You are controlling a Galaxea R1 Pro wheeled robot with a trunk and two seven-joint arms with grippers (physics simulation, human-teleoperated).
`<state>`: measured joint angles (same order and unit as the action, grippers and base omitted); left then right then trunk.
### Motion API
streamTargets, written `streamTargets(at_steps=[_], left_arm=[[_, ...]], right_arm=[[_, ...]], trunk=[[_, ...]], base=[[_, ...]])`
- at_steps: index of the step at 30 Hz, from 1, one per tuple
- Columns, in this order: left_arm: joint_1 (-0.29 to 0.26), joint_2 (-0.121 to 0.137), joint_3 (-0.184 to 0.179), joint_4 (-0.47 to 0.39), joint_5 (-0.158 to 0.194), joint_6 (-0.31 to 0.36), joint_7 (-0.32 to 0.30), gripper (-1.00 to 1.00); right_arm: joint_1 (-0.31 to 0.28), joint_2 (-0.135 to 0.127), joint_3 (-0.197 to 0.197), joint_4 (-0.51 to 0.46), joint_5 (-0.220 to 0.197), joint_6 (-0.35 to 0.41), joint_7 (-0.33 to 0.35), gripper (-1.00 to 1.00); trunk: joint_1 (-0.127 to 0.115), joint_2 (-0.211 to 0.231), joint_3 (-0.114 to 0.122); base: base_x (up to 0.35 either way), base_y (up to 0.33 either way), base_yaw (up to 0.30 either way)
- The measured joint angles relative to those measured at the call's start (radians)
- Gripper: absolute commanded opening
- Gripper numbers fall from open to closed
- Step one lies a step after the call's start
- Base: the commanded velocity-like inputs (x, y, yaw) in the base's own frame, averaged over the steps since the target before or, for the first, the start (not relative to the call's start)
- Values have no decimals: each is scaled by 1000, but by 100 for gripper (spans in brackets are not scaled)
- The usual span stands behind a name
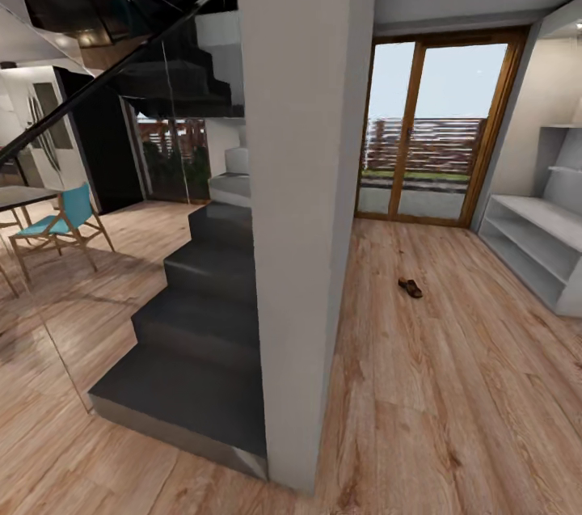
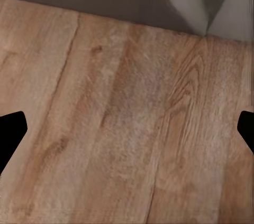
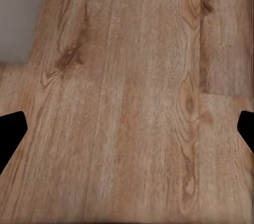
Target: Pick up the two gym shoes and the two sandals from the corridor floor and place them onto the hallstand (shoe rack) in the corridor, making sure they are on the rack and not on the floor. Arrange them so the two gym shoes are next to each other and the two sandals are next to each other.
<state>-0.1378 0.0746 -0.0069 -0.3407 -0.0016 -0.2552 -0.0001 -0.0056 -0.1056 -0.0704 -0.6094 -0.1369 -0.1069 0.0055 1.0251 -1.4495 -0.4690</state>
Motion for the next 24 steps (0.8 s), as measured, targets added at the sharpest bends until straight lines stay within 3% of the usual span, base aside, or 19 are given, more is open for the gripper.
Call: streamTargets(at_steps=[8,9,15,24], left_arm=[[2,29,-6,8,-48,10,12,100],[3,37,-6,9,-78,13,20,100],[3,39,-5,9,-150,16,49,100],[2,26,2,-3,-160,1,65,100]], right_arm=[[0,0,1,4,0,-29,0,100],[0,0,3,5,0,-33,0,100],[0,1,6,5,0,-37,0,100],[0,1,7,6,0,-38,0,100]], trunk=[[0,0,0],[0,0,0],[1,0,0],[1,0,-6]], base=[[-15,0,-272],[-161,0,-272],[-255,0,-271],[-311,0,-241]])
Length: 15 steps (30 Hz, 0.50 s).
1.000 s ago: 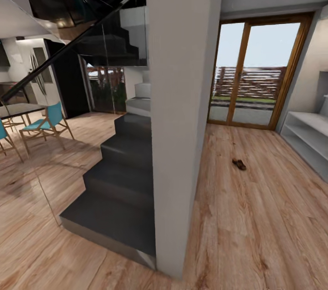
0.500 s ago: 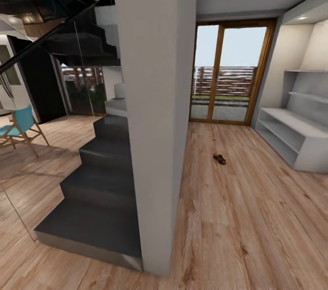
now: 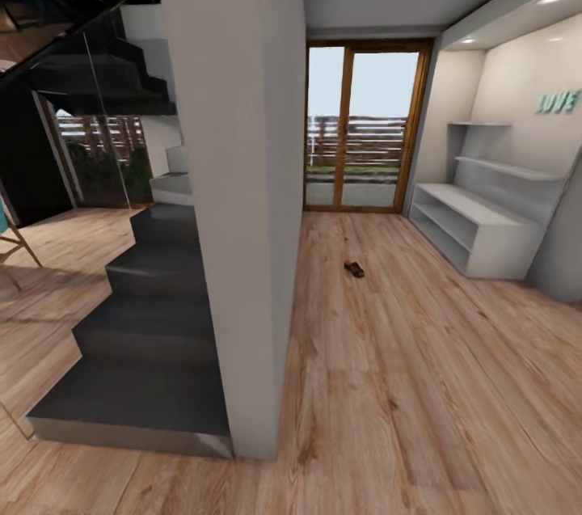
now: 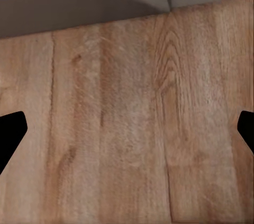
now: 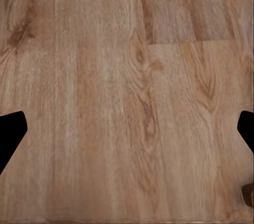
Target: Pick up the two gym shoes and the two sandals from the corridor floor and place them onto the hallstand (shoe rack) in the corridor, making sure they are on the rack and not on the floor. Arrange them so the two gym shoes are next to each other and the two sandals are next to each other.
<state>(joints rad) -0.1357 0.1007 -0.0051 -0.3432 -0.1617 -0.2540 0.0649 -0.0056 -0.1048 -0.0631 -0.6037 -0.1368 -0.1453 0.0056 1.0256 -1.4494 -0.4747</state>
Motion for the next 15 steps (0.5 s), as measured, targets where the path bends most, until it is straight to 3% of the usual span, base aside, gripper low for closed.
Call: streamTargets(at_steps=[6,15], left_arm=[[-4,-35,1,-15,22,-4,-4,100],[-6,-42,9,-30,33,-4,-5,100]], right_arm=[[0,0,0,-1,0,0,1,100],[0,1,1,-2,0,0,1,100]], trunk=[[0,0,-7],[-1,0,-18]], base=[[-110,0,-207],[-16,0,-201]])
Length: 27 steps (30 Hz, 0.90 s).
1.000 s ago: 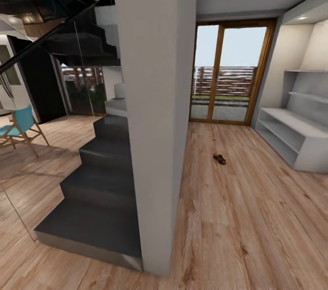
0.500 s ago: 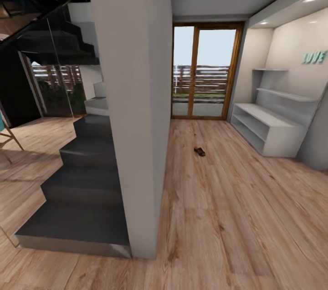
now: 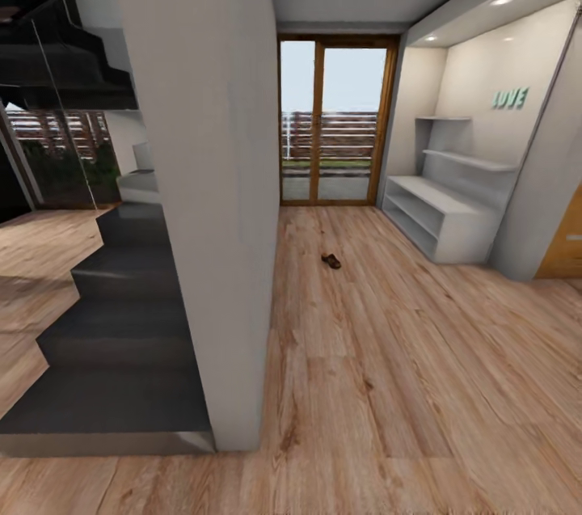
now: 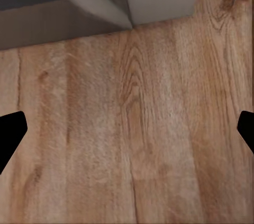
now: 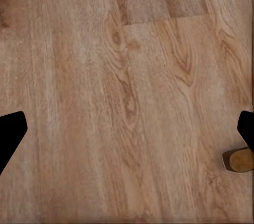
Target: Pick up the two gym shoes and the two sandals from the corridor floor and place them onto the hallstand (shoe rack) in the corridor, making sure they are on the rack and not on the floor. Arrange them so the two gym shoes are next to each other and the two sandals are next to each other.
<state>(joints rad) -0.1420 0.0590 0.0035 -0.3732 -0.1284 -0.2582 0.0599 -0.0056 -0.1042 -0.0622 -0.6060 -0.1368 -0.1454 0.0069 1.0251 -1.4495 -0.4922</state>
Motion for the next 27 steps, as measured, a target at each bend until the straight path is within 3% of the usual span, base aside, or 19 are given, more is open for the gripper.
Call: streamTargets(at_steps=[5,13,27], left_arm=[[1,4,15,3,26,-13,1,100],[5,5,49,9,102,-108,3,100],[7,3,54,45,123,-139,1,100]], right_arm=[[0,0,0,0,0,0,0,100],[0,0,1,1,1,0,0,100],[0,3,1,2,3,0,0,100]], trunk=[[0,0,-6],[0,0,-16],[0,0,-33]], base=[[-2,0,-200],[-1,0,-200],[0,0,-200]])
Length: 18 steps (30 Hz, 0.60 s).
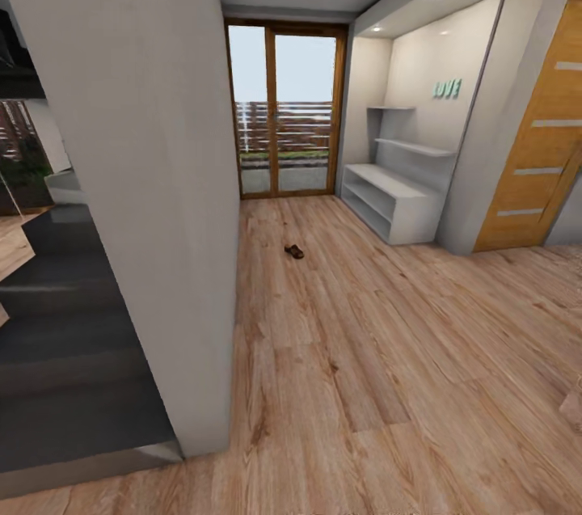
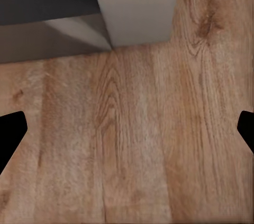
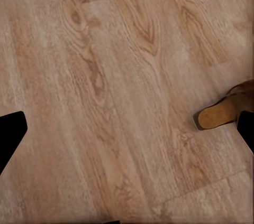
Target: Pick up the two gym shoes and the two sandals from the corridor floor and place them onto the hallstand (shoe rack) in the corridor, making sure they are on the rack and not on the floor. Arrange them so the two gym shoes are next to each other and the two sandals are next to each other.
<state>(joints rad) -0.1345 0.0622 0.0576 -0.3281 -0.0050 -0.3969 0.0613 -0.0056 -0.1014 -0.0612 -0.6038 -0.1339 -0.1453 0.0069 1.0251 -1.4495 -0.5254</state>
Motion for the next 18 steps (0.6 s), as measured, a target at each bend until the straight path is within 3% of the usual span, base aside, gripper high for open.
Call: streamTargets(at_steps=[18], left_arm=[[0,-5,1,4,1,-3,0,100]], right_arm=[[0,0,0,0,0,0,-1,100]], trunk=[[0,0,-22]], base=[[0,0,-200]])
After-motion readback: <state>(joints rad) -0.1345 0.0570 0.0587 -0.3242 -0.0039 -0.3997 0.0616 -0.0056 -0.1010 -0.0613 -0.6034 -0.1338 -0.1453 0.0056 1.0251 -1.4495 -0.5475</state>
